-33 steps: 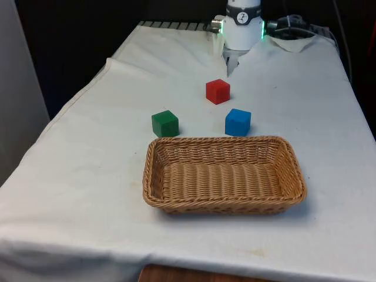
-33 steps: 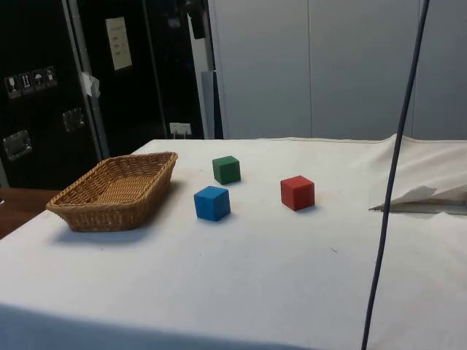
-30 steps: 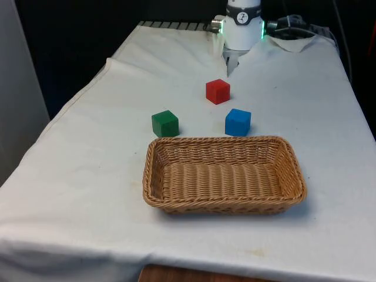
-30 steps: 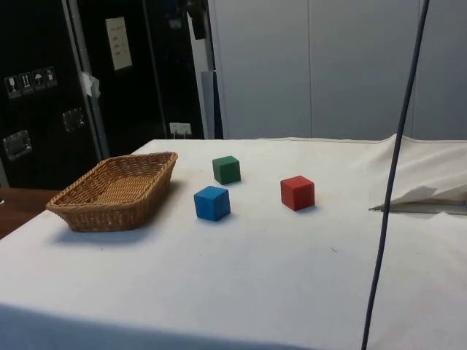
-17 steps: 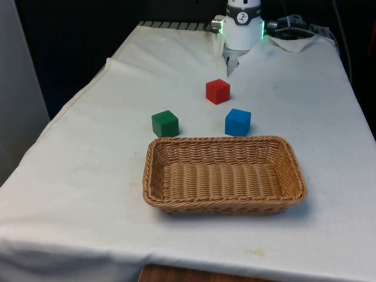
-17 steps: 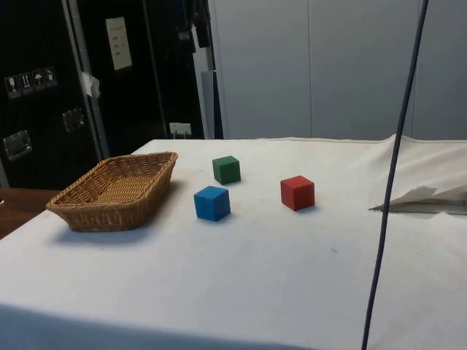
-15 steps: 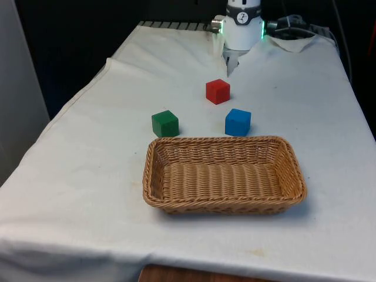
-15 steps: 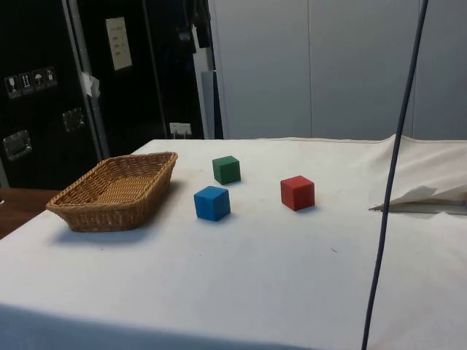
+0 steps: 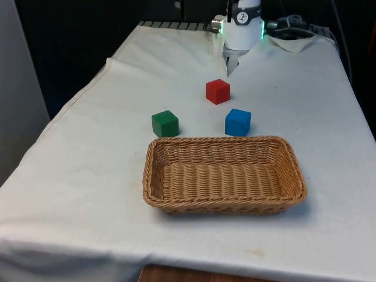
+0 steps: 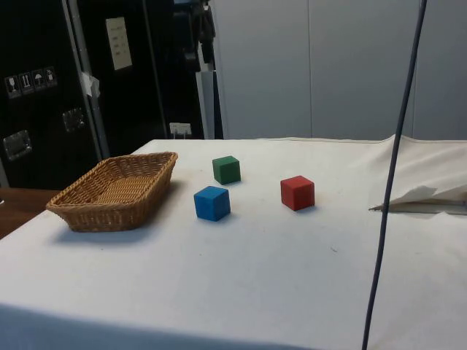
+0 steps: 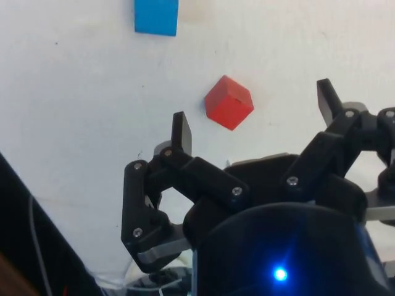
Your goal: Pick up exactly two blocks and place them into the basket.
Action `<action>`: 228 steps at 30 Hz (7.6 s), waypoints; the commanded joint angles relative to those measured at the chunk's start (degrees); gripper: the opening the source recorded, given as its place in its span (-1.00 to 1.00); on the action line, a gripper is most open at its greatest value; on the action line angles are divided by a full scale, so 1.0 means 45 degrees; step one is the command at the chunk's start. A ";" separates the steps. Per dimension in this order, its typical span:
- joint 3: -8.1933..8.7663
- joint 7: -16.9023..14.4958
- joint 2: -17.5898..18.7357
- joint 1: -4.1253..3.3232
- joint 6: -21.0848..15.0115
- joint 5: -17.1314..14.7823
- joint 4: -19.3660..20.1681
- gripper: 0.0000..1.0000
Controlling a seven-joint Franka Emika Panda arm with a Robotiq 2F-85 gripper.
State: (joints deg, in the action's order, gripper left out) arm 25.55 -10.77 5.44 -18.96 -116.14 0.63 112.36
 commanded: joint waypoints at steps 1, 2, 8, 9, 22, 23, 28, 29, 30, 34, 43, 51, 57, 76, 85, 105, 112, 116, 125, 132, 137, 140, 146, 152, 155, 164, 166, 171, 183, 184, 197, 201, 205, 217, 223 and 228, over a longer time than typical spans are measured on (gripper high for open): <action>0.0025 0.0204 0.0051 0.0000 -0.0280 0.0051 0.0115 1.00; 0.0025 0.0280 0.0089 0.0000 -0.0407 0.0038 0.0191 1.00; 0.0013 0.0688 0.0306 0.0013 -0.0917 -0.0025 0.0535 1.00; 0.0025 0.0904 0.0420 0.0038 -0.1261 -0.0064 0.0675 1.00; 0.0242 0.1604 0.1031 0.0076 -0.2763 -0.0140 0.1388 1.00; 0.0280 0.1630 0.1082 0.0076 -0.2890 -0.0140 0.1439 1.00; 0.0395 0.1795 0.1337 0.0115 -0.3489 -0.0166 0.1693 1.00; 0.0420 0.1821 0.1401 0.0115 -0.3591 -0.0178 0.1732 1.00; 0.0446 0.1846 0.1439 0.0115 -0.3705 -0.0191 0.1770 1.00; 0.0497 0.1833 0.1744 0.0178 -0.4176 -0.0293 0.1859 1.00; 0.0586 0.1833 0.1961 0.0140 -0.4367 -0.0293 0.1833 1.00; 0.0789 0.1057 0.2801 0.0433 -0.4940 -0.0891 0.1757 1.00; 0.1095 0.0102 0.3680 0.0573 -0.5348 -0.1808 0.1477 1.00; 0.1235 -0.1770 0.5360 0.0700 -0.5590 -0.4456 0.0828 1.00; 0.1222 -0.2279 0.5946 0.0688 -0.5590 -0.5551 0.0547 1.00; 0.1222 -0.2661 0.6850 0.0662 -0.5653 -0.6468 0.0229 1.00; 0.1337 -0.2585 0.6990 0.0586 -0.5551 -0.6443 0.0127 1.00; 0.1541 -0.2483 0.6774 0.0458 -0.5386 -0.6264 0.0153 1.00; 0.1693 -0.2445 0.6328 0.0420 -0.5118 -0.6150 0.0280 1.00; 0.1566 -0.2559 0.6443 0.0509 -0.5284 -0.6290 0.0458 1.00; 0.1502 -0.2623 0.6926 0.0573 -0.5424 -0.6468 0.0357 1.00; 0.1490 -0.2636 0.7016 0.0560 -0.5437 -0.6506 0.0318 1.00; 0.1477 -0.2623 0.7308 0.0522 -0.5551 -0.6748 0.0204 1.00; 0.1528 -0.2572 0.7296 0.0497 -0.5564 -0.6774 0.0216 0.36; 0.1579 -0.2534 0.7321 0.0471 -0.5475 -0.6697 0.0204 -0.32; 0.1541 -0.2546 0.7283 0.0484 -0.5577 -0.6786 0.0229 -0.91; 0.1541 -0.2546 0.7283 0.0484 -0.5577 -0.6786 0.0229 -0.91; 0.1795 -0.2457 0.6977 0.0369 -0.5297 -0.6583 0.0229 -0.91; 0.2152 -0.2254 0.5921 0.0280 -0.4507 -0.5946 0.0191 -0.91; 0.1999 -0.2406 0.6022 0.0395 -0.4660 -0.6124 0.0191 -0.91; 0.2139 -0.1744 0.5373 0.0140 -0.3298 -0.5475 -0.0917 -0.91; 0.2139 -0.1617 0.5399 0.0064 -0.2941 -0.5462 -0.1362 -0.91; 0.2101 -0.1464 0.5437 -0.0013 -0.2712 -0.5449 -0.1693 -0.91; 0.1642 -0.0751 0.5933 -0.0076 -0.2228 -0.5449 -0.3094 -0.91; 0.1451 -0.0420 0.6532 -0.0051 -0.2101 -0.5488 -0.3934 -0.91; 0.1311 -0.0204 0.7398 0.0025 -0.1923 -0.5628 -0.4915 -0.91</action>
State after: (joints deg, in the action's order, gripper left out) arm 31.80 -11.97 38.04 -19.19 -125.65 -24.52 91.21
